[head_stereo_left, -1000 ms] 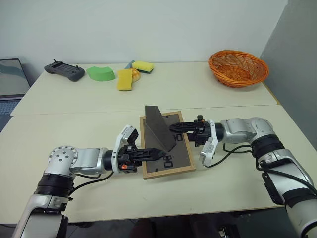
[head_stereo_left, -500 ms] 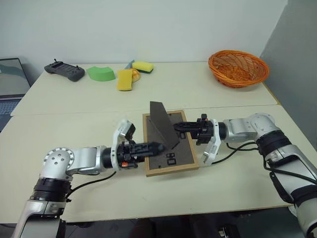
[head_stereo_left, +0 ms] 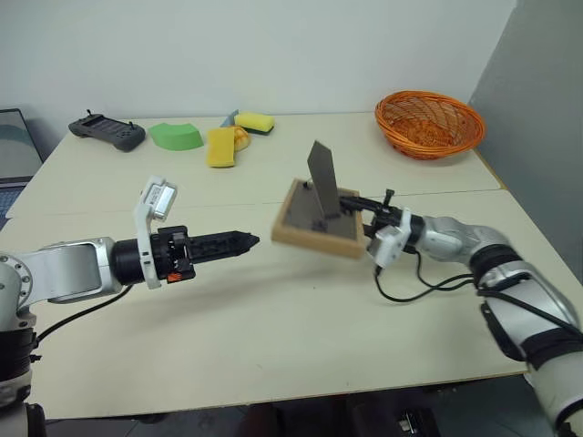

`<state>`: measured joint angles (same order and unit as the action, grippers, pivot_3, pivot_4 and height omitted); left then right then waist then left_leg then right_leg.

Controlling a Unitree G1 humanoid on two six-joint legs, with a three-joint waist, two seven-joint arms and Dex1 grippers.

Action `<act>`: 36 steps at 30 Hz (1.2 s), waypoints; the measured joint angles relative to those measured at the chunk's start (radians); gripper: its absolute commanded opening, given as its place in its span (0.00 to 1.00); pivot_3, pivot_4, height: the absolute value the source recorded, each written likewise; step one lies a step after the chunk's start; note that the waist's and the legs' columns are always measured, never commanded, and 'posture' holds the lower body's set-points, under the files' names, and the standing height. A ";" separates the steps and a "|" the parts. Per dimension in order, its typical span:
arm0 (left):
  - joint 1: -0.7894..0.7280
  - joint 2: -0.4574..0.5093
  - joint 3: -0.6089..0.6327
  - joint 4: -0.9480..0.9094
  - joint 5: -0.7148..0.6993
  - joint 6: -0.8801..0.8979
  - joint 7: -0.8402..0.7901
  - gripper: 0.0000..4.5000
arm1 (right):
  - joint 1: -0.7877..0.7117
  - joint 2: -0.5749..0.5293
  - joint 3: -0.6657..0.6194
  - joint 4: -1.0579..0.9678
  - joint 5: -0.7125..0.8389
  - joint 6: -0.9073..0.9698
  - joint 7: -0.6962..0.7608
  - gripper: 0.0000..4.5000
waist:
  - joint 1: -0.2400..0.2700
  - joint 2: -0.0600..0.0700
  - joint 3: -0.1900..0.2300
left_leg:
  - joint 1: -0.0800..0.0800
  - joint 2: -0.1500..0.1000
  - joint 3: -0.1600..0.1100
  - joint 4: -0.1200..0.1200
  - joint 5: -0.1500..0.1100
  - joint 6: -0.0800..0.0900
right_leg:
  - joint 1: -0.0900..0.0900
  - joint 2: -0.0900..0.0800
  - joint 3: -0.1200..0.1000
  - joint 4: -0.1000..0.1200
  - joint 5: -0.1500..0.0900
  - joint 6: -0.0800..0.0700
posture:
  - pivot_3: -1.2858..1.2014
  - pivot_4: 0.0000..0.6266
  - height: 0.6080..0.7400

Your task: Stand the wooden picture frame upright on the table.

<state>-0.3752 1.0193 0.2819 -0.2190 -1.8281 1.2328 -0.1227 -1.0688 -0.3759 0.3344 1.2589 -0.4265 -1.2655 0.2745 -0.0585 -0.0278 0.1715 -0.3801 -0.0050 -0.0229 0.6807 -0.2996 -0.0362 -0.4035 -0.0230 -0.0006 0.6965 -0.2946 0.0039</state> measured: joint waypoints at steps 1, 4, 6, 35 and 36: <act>0.003 -0.002 0.000 -0.044 0.041 -0.023 0.014 1.00 | 0.012 0.049 -0.049 -0.041 0.149 0.132 0.188 0.29 | -0.001 0.000 0.000 | 0.000 0.000 0.000 0.000 0.000 0.000 | 0.000 0.000 0.000 0.000 0.000 0.000 | 0.52 0.24 1.00; 0.043 -0.003 0.002 -0.142 0.168 -0.073 0.025 1.00 | 0.023 0.106 -0.157 -0.156 0.452 0.535 0.594 0.29 | 0.008 0.001 0.000 | -0.003 0.001 -0.003 -0.001 0.000 0.000 | -0.001 0.000 -0.003 -0.002 0.000 0.000 | 0.52 0.24 1.00; 0.087 -0.044 0.001 -0.211 0.294 -0.134 0.019 1.00 | 0.001 0.110 -0.204 -0.197 0.556 0.882 0.749 0.29 | 0.021 0.002 0.000 | -0.004 0.000 -0.004 -0.001 0.000 0.000 | -0.001 -0.001 -0.004 -0.003 0.000 -0.001 | 0.52 0.24 1.00; 0.279 -0.191 -0.022 -0.358 0.761 -0.323 -0.195 1.00 | 0.067 0.173 -0.254 -0.241 0.622 1.469 1.032 0.53 | 0.030 0.002 0.001 | -0.004 0.000 -0.005 -0.002 -0.001 0.001 | -0.002 -0.001 -0.007 -0.002 0.002 -0.003 | 0.52 0.24 1.00; 0.277 -0.192 -0.022 -0.352 0.772 -0.323 -0.199 1.00 | 0.073 0.171 -0.253 -0.241 0.614 1.463 1.032 0.60 | 0.030 0.002 0.001 | -0.004 0.000 -0.004 -0.002 -0.001 0.001 | -0.002 -0.001 -0.007 -0.001 0.002 -0.003 | 0.52 0.24 1.00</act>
<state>-0.0979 0.8277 0.2594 -0.5710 -1.0557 0.9097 -0.3221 -0.9960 -0.2047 0.0813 1.0179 0.1873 0.1971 1.3068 -0.0290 -0.0254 0.1725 -0.3841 -0.0047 -0.0274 0.6790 -0.3002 -0.0352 -0.4057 -0.0237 -0.0074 0.6950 -0.2927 0.0006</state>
